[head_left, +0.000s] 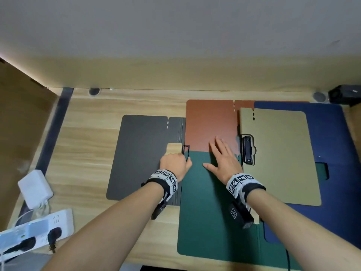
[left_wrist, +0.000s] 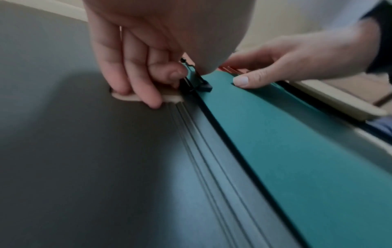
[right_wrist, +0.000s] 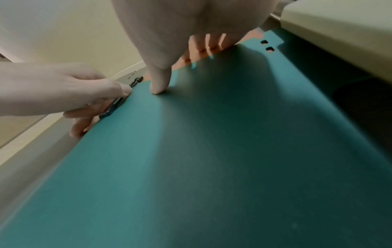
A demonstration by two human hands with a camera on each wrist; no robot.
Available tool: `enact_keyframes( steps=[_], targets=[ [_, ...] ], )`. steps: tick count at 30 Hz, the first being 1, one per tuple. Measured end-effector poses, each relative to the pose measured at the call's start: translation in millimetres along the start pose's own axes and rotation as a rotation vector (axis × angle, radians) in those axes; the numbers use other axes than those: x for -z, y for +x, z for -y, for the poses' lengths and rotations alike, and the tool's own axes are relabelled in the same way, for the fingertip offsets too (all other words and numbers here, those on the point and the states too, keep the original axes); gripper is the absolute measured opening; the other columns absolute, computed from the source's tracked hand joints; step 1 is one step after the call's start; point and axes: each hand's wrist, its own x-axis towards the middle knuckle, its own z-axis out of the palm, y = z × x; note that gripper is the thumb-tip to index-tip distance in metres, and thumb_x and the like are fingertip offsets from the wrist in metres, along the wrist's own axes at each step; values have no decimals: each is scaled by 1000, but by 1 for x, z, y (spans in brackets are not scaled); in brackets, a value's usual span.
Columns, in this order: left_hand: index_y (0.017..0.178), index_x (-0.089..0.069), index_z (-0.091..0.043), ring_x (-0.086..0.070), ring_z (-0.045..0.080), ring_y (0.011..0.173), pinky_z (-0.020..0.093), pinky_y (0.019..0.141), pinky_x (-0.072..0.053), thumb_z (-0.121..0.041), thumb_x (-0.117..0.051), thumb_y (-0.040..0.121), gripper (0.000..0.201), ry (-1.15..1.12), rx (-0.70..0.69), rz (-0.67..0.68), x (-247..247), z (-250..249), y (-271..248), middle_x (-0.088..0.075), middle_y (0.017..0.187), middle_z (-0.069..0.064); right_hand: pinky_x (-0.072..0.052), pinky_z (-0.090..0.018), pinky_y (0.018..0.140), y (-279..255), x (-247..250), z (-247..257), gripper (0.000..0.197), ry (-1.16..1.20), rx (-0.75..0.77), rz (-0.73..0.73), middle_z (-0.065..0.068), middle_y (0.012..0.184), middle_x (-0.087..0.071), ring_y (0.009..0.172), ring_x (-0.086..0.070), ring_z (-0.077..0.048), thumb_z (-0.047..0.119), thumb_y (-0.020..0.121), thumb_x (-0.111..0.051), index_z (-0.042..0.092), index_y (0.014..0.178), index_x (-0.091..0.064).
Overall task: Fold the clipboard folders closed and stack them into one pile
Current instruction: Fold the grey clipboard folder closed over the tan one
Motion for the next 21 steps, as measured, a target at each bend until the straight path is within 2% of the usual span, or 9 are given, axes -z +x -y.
enact_keyframes(
  steps=[2, 4, 5, 7, 12, 14, 16, 18, 21],
  targets=[
    [79, -57, -14, -67, 31, 78, 31, 60, -37, -35, -36, 98, 36, 88, -54, 47, 7, -1, 0, -71, 86, 11, -22, -47, 120, 0, 0, -1, 86, -9, 5, -8, 8, 164, 7, 151, 7, -14, 61, 88, -51, 29, 155, -6],
    [91, -62, -11, -67, 33, 85, 33, 62, -38, -12, -47, 91, 15, 218, -163, 84, 10, 0, -2, -69, 93, 10, -21, -45, 120, 0, 1, -3, 86, -20, 24, -20, 7, 164, 5, 151, 5, -15, 63, 88, -50, 29, 155, -8],
    [97, -63, -10, -67, 34, 87, 34, 62, -39, -2, -51, 86, 18, 270, -184, 114, 11, 2, -3, -67, 95, 9, -20, -43, 121, 0, 1, -4, 86, -28, 34, -28, 6, 165, 3, 151, 3, -15, 63, 88, -49, 28, 155, -9],
    [100, -63, -10, -67, 33, 90, 34, 63, -39, 3, -53, 81, 25, 290, -185, 142, 12, 7, -7, -66, 96, 8, -17, -40, 122, -1, 2, -6, 86, -49, 49, -44, 4, 165, 1, 152, 1, -16, 63, 88, -50, 28, 155, -10],
    [93, -63, -13, -67, 32, 89, 33, 66, -45, -5, -49, 88, 17, 173, -48, 99, 9, 35, -12, -68, 93, 7, -19, -39, 121, 0, 4, -6, 86, -69, 45, -55, 4, 165, -3, 152, -3, -17, 60, 87, -54, 27, 155, -12],
    [81, -62, -14, -68, 32, 85, 33, 67, -48, -20, -43, 95, 24, 93, 49, 71, 7, 55, -13, -70, 88, 8, -19, -38, 121, 0, 4, -6, 86, -62, 39, -61, 3, 165, -3, 152, -3, -17, 59, 87, -55, 26, 155, -13],
    [73, -55, -16, -67, 31, 82, 31, 64, -42, -40, -36, 98, 40, 36, 107, 27, 2, 73, -13, -71, 85, 9, -18, -37, 120, 0, 4, -5, 86, -62, 40, -59, 3, 165, -4, 152, -3, -17, 58, 87, -55, 26, 155, -12],
    [74, -54, -17, -66, 30, 82, 31, 63, -38, -51, -31, 97, 48, 17, 116, 3, -2, 85, -13, -70, 86, 9, -17, -37, 120, -1, 5, -3, 86, -75, 34, -56, 3, 165, -4, 152, -2, -17, 58, 88, -55, 26, 155, -12],
    [84, -61, -15, -66, 30, 84, 32, 63, -37, -56, -29, 97, 54, -6, 118, 11, -5, 92, -15, -71, 90, 9, -16, -39, 122, -1, 7, 6, 85, -89, -8, -41, 0, 165, -3, 152, 0, -20, 57, 88, -55, 24, 155, -12]
  ],
)
